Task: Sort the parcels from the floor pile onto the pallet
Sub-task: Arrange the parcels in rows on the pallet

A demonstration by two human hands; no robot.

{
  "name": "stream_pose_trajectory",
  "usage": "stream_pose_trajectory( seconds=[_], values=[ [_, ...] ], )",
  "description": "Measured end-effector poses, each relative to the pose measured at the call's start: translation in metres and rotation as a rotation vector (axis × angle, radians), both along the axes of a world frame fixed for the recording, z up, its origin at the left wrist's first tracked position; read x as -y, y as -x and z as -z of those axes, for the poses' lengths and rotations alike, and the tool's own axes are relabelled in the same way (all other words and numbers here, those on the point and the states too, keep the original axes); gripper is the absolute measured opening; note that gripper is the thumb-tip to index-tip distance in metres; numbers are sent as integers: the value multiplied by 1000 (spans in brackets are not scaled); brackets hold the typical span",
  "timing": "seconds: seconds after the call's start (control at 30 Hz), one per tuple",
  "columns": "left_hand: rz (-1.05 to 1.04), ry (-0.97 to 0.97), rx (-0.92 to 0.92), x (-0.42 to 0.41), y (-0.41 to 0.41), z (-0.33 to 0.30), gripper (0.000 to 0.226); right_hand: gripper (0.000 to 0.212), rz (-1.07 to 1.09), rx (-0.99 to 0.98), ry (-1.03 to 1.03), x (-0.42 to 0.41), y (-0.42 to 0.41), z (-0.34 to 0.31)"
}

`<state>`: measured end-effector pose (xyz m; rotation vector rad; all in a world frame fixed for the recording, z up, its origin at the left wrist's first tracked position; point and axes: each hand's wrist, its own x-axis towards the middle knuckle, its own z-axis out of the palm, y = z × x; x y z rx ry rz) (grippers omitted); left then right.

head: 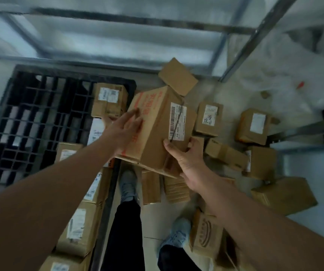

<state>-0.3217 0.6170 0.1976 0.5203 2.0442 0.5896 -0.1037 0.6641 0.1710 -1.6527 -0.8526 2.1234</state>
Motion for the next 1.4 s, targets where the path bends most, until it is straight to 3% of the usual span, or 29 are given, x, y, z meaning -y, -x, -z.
stream_pose_trajectory(
  seconds=[0.1, 0.27, 0.37, 0.43, 0.5, 0.6, 0.7, 0.83, 0.93, 1.1, 1.27, 1.4],
  values=[
    [-47, 41, 9, 9, 11, -43, 59, 85, -125, -29, 14, -2, 7, -42],
    [-63, -46, 110, 38, 48, -88, 95, 73, -309, 68, -78, -7, 59, -91],
    [-104, -32, 4, 56, 80, -89, 76, 77, -364, 70, -112, -4, 96, -95],
    [-125, -81, 40, 68, 105, -85, 75, 73, -408, 80, -147, 0, 122, -91],
    [-95, -159, 92, 81, 131, -78, 82, 66, -432, 81, -205, 5, 151, -81],
    [-144, -267, 166, 109, 169, -61, 67, 67, -425, 81, -264, 24, 200, -62],
    [-234, -263, 226, 134, 208, -40, 69, 61, -440, 76, -320, 45, 247, -44],
    [-346, -206, 253, 159, 259, -11, 72, 70, -477, 23, -234, 66, 309, -23],
    [-412, -209, 216, 169, 288, 7, 71, 76, -536, -11, -173, 74, 345, -7],
    [-465, -185, 116, 163, 334, 38, 95, 88, -631, -3, -164, 74, 389, 26],
    [-474, -176, -90, 145, 369, 89, 82, 94, -636, -25, -207, 65, 433, 60],
    [-465, -194, -91, 124, 386, 126, 84, 88, -599, 28, -236, 48, 458, 97]
  ],
)
